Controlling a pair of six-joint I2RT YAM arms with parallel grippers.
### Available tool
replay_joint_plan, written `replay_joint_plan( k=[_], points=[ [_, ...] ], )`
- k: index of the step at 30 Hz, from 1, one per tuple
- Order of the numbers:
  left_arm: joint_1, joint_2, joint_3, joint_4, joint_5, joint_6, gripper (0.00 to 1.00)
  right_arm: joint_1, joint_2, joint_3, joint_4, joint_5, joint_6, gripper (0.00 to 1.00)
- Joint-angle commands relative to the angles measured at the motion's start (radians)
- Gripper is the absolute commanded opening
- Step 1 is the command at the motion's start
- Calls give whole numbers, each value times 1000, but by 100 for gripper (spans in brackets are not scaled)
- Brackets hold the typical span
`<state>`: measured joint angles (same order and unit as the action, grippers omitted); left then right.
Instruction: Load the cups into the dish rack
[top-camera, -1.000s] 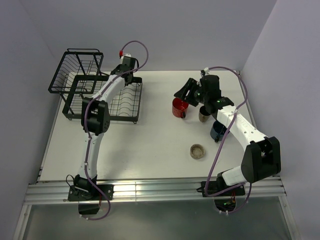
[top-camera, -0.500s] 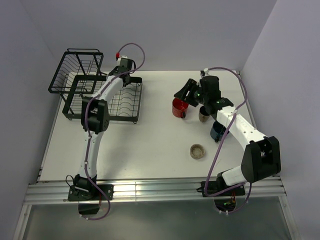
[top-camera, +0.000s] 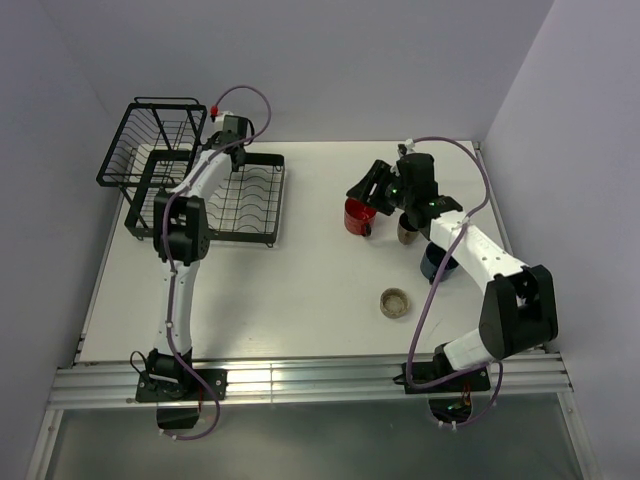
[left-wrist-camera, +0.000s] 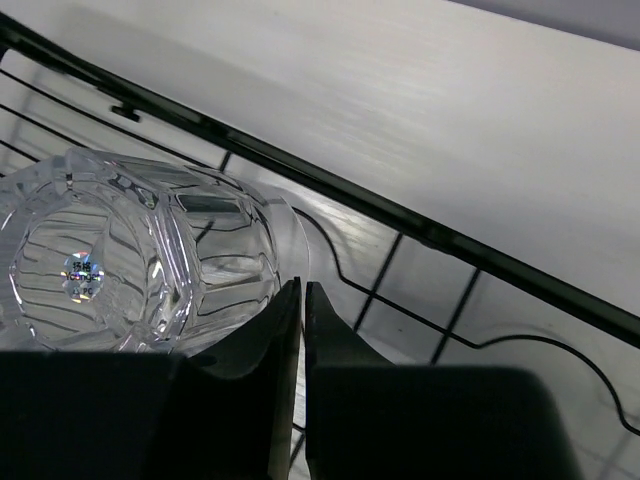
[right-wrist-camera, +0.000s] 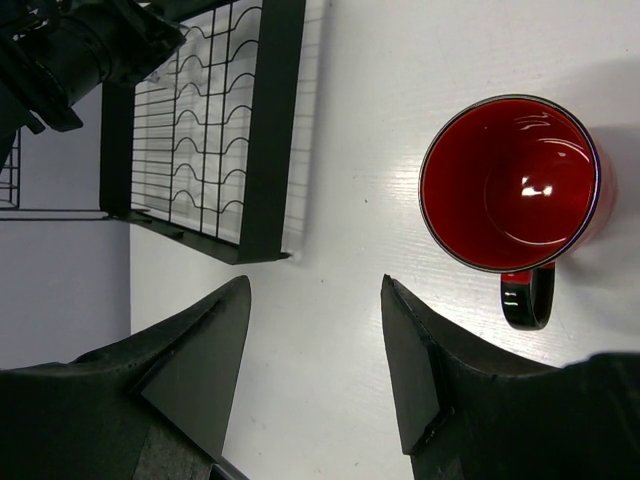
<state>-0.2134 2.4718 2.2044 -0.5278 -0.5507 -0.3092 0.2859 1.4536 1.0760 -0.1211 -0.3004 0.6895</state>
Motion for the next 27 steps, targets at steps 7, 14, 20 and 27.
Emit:
replay_joint_plan(
  k=[7, 14, 20, 27],
  points=[
    [43, -40, -5, 0, -54, -19, 12, 7, 21, 9, 51, -9, -16, 62],
    [52, -40, -12, -12, -92, -42, 12, 7, 28, 6, 54, -9, -19, 62],
    [46, -60, -41, 9, -153, -33, 10, 7, 31, -1, 61, -14, -19, 62],
    [32, -57, -29, 5, -250, -5, 9, 7, 39, -5, 70, -23, -18, 62]
  ],
)
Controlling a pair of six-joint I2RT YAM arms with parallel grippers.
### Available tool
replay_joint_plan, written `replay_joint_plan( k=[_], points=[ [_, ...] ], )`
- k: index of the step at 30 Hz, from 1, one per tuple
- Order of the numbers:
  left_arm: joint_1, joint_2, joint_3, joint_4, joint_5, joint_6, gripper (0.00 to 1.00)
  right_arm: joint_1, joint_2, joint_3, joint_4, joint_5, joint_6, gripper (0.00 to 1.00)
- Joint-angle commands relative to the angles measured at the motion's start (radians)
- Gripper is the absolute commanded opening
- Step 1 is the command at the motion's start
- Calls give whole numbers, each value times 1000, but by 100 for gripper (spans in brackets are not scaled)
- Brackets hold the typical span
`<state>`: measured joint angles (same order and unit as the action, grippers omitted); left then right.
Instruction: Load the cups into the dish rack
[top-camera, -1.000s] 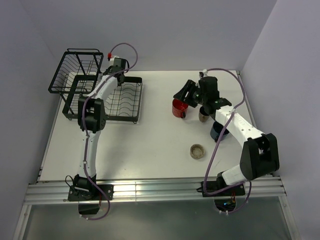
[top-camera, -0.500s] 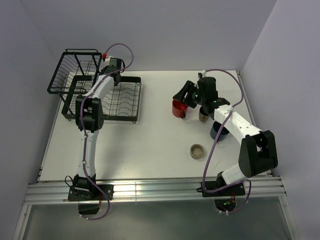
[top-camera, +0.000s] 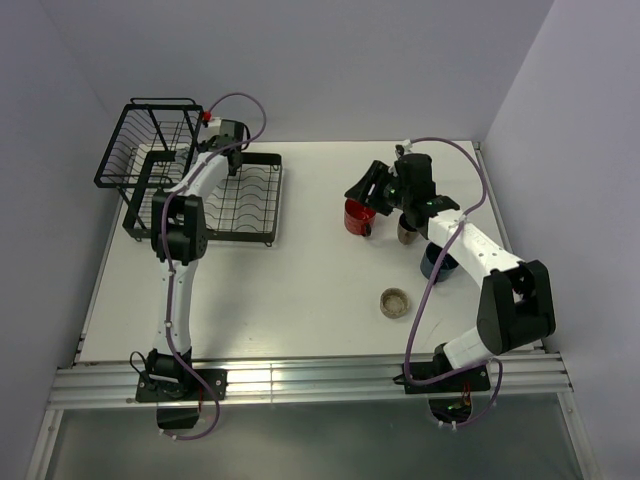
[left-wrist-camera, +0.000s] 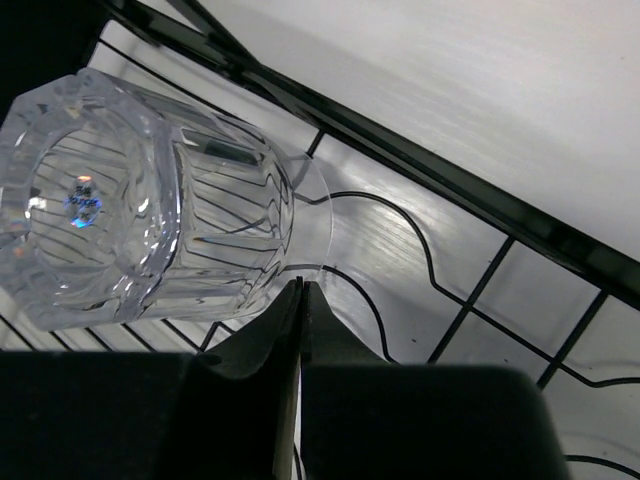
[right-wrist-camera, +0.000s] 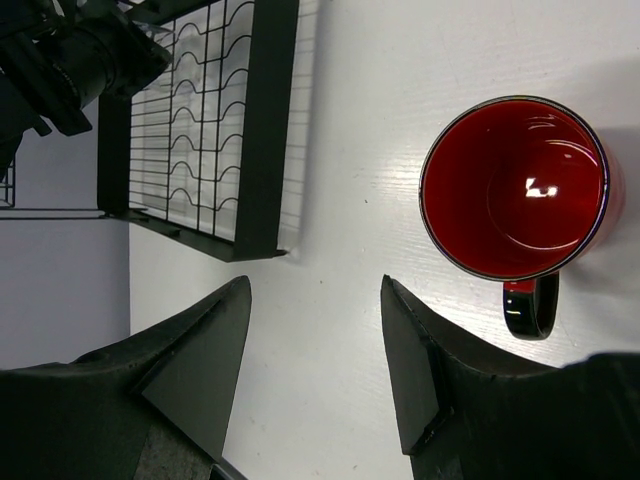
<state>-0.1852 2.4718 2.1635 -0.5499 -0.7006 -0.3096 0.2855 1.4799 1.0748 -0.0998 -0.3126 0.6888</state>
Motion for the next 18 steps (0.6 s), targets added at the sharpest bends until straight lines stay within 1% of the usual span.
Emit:
replay_joint_plan(
  k=[1, 6, 9, 14, 18],
  points=[
    [1, -59, 7, 33, -106, -2, 9, 7, 13, -6, 49, -11, -18, 62],
    [-11, -51, 7, 54, -157, 24, 10, 7, 14, -10, 51, -11, -23, 62],
    [-20, -54, 4, 64, -160, 30, 11, 6, 14, -13, 51, -8, -25, 62],
    [-39, -86, -39, 103, -128, 35, 16, 7, 7, -19, 49, 0, -25, 62],
    [-68, -117, -45, 123, -102, 49, 20, 7, -3, -24, 43, 12, -29, 62]
  ],
)
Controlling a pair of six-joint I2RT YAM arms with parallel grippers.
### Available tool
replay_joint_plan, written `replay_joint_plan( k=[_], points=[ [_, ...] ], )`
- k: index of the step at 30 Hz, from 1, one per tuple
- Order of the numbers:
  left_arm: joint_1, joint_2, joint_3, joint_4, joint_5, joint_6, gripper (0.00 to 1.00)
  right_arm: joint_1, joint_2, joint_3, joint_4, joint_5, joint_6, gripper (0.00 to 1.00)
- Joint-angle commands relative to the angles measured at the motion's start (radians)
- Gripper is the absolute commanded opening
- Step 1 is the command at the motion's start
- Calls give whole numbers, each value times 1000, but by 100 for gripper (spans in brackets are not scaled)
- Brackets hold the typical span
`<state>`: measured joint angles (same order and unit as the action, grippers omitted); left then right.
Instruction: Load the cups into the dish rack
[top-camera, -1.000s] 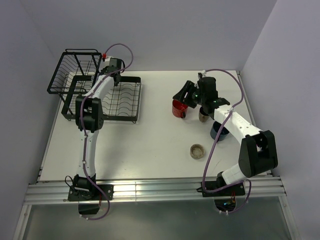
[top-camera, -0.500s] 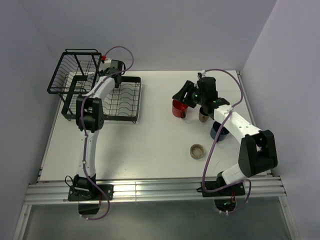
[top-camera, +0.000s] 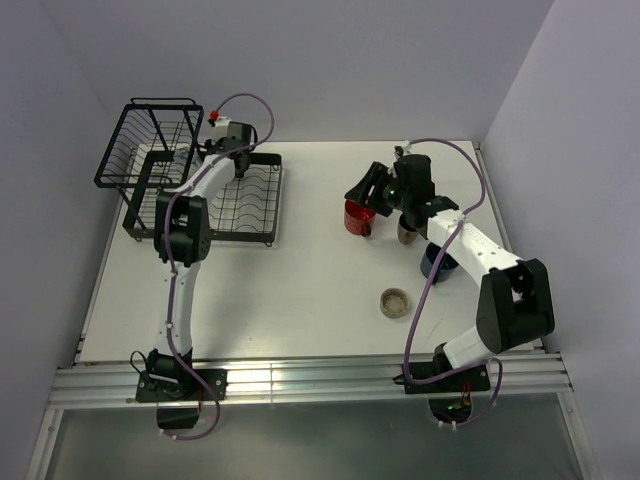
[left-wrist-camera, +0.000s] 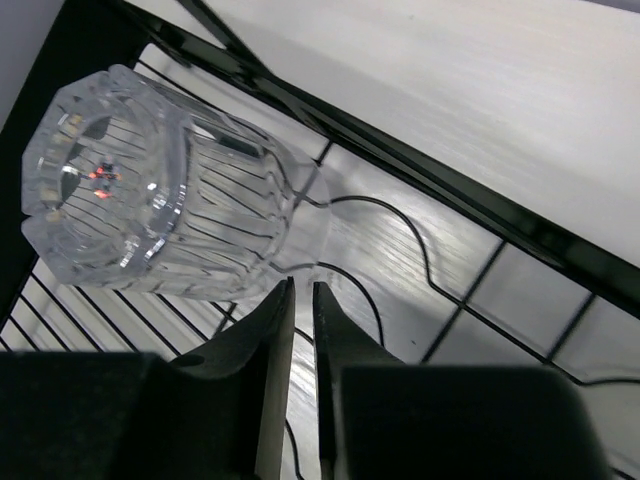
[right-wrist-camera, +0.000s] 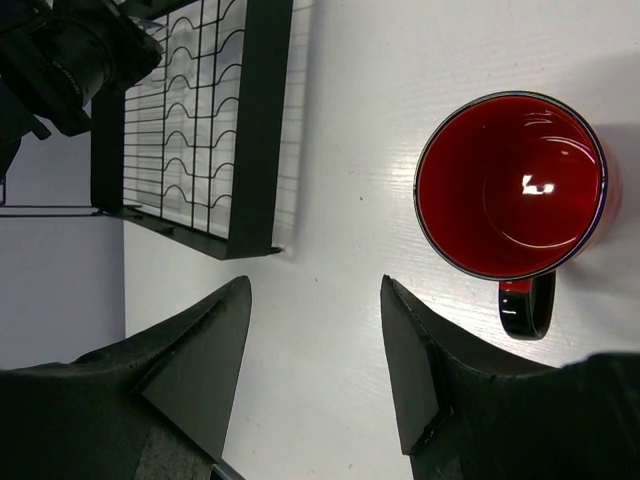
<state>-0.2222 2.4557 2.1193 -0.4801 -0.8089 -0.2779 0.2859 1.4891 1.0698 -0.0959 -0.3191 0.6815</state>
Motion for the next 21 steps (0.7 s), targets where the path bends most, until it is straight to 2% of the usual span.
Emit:
replay_joint_plan(
  k=[1, 7, 12, 14, 18, 21],
  points=[
    [-37, -104, -1, 61, 20, 22, 21, 7, -13, -21, 39, 21, -25, 62],
    [-77, -156, -13, 83, 77, 14, 29, 7, -27, -21, 22, 43, -33, 62],
    [-112, -225, 4, 31, 142, -23, 34, 7, -30, -2, -19, 86, -51, 62],
    [-124, -266, 11, 5, 169, -55, 39, 7, -24, 13, -57, 107, -62, 62],
    [-157, -357, -10, -86, 339, -186, 56, 18, -12, 67, -138, 198, -97, 61],
    [-184, -464, -111, -77, 457, -248, 62, 42, 2, 111, -202, 296, -140, 61]
  ],
)
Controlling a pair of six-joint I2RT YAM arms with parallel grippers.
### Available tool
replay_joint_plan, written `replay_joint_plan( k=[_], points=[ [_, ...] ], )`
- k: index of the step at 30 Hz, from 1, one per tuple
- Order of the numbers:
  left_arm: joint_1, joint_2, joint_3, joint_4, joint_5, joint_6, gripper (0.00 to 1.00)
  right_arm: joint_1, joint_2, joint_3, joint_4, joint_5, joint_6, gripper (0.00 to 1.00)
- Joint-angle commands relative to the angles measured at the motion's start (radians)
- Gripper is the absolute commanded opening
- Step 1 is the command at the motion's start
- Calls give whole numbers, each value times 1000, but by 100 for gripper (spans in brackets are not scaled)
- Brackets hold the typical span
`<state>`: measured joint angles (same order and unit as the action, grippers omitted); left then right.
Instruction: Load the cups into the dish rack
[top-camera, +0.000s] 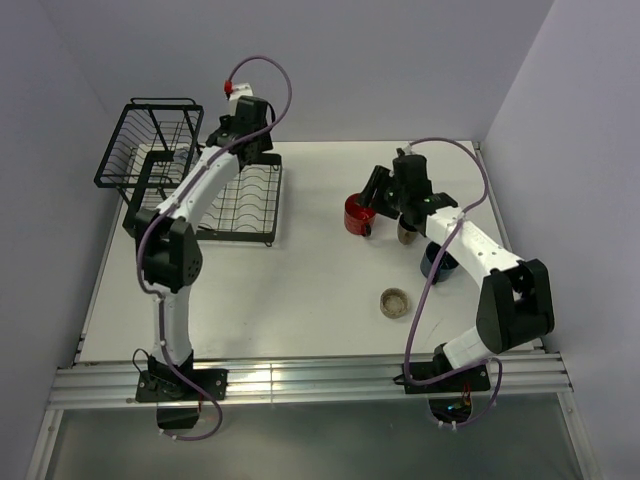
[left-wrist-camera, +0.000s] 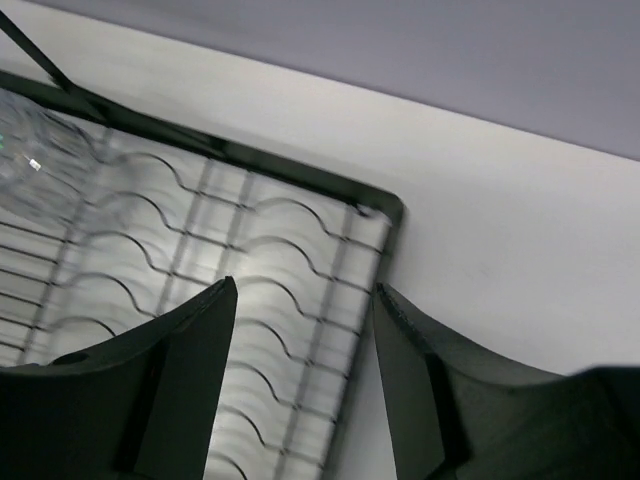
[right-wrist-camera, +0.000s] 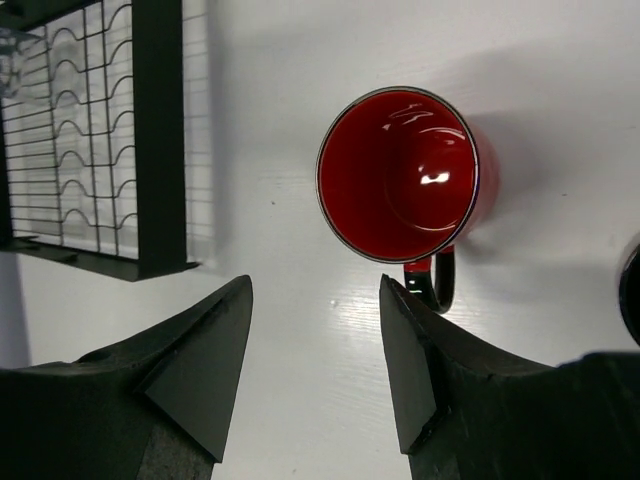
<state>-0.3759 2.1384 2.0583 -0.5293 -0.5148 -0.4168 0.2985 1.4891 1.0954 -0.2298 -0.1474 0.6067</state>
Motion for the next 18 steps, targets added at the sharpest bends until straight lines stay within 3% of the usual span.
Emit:
replay_joint_plan(
  k=[1, 7, 12, 18],
  points=[
    [-41, -175, -111, -18, 208, -137, 63, 37, 6, 98, -81, 146, -77, 61],
    [-152, -385, -301, -6, 252, -135, 69, 116, 102, 239, -196, 313, -156, 61],
    [-172, -606, -524, 83, 435, -177, 71, 137, 203, 336, -261, 347, -180, 60],
    [-178, -788, -635, 91, 455, -180, 73, 152, 301, 418, -307, 361, -205, 58]
  ],
)
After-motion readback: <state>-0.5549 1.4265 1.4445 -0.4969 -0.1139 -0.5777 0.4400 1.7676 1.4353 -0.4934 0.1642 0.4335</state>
